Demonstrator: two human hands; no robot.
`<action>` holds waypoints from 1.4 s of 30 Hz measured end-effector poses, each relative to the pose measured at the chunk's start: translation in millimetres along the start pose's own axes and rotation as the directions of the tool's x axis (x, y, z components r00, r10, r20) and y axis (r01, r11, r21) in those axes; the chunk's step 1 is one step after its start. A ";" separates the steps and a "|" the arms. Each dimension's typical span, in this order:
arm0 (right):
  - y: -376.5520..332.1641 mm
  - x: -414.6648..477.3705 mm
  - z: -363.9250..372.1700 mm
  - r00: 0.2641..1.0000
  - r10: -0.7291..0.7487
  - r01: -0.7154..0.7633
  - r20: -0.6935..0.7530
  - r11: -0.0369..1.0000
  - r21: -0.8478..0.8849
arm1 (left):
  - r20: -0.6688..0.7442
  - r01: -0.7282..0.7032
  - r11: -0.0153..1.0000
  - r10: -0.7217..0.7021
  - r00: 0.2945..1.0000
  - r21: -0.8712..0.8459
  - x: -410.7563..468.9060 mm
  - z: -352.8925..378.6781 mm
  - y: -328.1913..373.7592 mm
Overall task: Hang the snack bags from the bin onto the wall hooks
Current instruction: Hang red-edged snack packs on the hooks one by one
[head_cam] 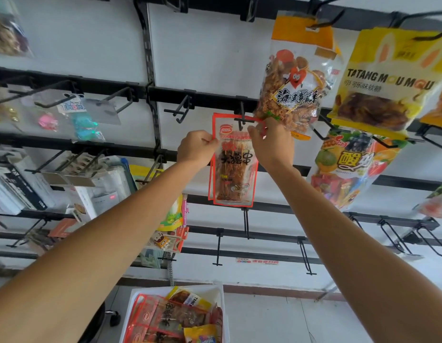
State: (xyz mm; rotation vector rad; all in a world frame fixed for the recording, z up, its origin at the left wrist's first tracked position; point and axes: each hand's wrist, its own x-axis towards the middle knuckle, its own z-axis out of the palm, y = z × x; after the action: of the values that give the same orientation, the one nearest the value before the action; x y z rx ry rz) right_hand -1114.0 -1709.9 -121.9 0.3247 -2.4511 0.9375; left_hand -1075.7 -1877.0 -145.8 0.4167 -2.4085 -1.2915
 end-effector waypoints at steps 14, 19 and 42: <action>18.3 -67.0 -21.4 0.849 0.028 0.059 0.527 0.988 -0.146 | 0.363 -0.135 0.948 0.022 0.931 0.290 -60.5 -10.9 -13.0; 2.7 -86.4 -21.3 0.752 -0.102 0.234 0.652 0.965 -0.119 | 0.399 -0.250 0.790 0.007 0.917 0.561 -92.8 -34.7 -16.5; 15.1 -292.7 14.1 0.308 -0.266 0.492 0.913 0.866 0.087 | 0.297 -0.004 0.634 -0.356 0.886 0.773 -326.6 -44.9 -116.5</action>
State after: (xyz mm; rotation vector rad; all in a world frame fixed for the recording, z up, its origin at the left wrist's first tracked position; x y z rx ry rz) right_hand -875.9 -1695.2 -292.8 1.6803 -3.0972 0.2129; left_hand -756.4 -1833.2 -281.3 0.6659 -3.3163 -0.3351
